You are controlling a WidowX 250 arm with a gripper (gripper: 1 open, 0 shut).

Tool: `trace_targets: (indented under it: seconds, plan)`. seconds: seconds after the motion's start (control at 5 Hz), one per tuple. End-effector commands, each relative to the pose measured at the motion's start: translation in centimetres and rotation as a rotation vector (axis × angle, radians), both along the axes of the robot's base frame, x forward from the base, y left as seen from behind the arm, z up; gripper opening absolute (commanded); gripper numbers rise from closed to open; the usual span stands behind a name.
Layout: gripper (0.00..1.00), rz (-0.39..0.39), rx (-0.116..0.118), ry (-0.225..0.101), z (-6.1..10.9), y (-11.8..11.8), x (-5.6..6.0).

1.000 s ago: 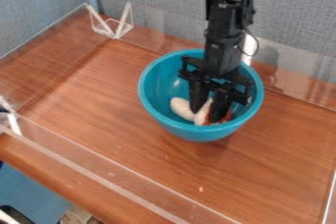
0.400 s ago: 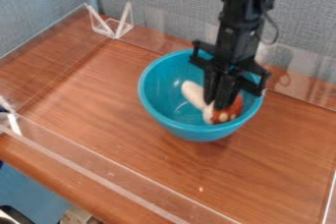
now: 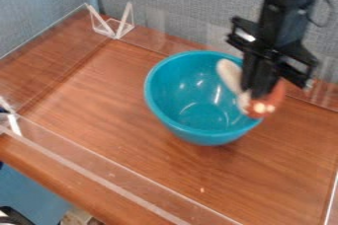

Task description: Remove the mushroom from inside the blue bowl and put it on the table

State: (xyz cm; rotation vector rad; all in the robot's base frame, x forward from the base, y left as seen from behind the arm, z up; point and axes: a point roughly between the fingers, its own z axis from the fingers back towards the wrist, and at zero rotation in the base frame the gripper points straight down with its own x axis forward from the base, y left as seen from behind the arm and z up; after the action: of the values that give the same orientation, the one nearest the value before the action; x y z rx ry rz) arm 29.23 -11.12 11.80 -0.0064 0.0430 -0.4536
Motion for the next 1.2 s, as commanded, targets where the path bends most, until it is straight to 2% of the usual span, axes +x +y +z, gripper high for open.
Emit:
trace_targets:
  seconds: [0.0, 0.4, 0.6, 0.8, 1.0]
  plan:
    - [0.0, -0.067, -0.027, -0.037, -0.4, -2.7, -0.2]
    - [0.0, -0.093, -0.026, 0.005, -4.2, -3.0, -0.2]
    - [0.0, -0.099, -0.026, 0.017, -5.1, -3.3, -0.1]
    - [1.0, -0.096, -0.026, 0.016, -5.1, -3.4, -0.2]
    - [1.0, -0.092, -0.027, 0.013, -4.9, -3.4, -0.2]
